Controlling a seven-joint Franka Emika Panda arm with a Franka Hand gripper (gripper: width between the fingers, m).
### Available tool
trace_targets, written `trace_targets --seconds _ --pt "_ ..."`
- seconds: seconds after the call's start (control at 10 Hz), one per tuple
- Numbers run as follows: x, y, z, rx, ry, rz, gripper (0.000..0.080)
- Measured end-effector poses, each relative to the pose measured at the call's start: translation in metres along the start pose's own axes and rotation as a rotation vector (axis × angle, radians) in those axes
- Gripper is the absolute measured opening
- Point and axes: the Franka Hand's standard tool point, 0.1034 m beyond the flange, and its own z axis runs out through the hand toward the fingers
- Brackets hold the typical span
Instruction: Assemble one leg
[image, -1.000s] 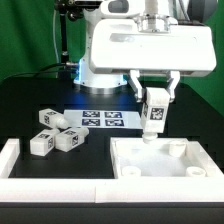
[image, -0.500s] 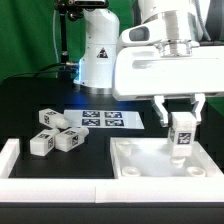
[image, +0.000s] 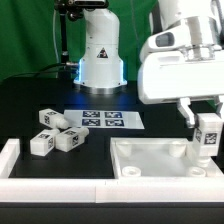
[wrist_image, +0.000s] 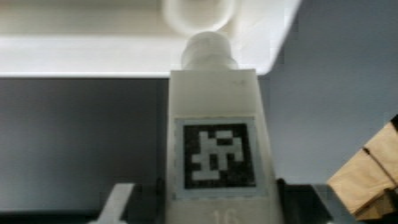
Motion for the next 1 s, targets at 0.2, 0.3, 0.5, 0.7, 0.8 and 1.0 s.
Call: trace_targets --seconds 0.2,0.3,0.5,0.7,0.8,1.0 --pt "-0.005 0.004 0.005 -0.014 -0.002 -0.008 0.0285" --pt "-0.009 0.004 0.007 -0.014 -0.009 -0.010 0.0285" --pt "-0.015 0.010 0.009 -0.020 -0.018 -0.008 0.0285" --pt "-0.017 0.012 0.010 -0.026 -0.011 -0.009 0.0285" --pt "-0.022 0.011 0.015 -0.025 -0.020 -0.011 0.0285" --pt "-0.027 0.009 0.022 -0.028 -0.021 -0.014 0.0285"
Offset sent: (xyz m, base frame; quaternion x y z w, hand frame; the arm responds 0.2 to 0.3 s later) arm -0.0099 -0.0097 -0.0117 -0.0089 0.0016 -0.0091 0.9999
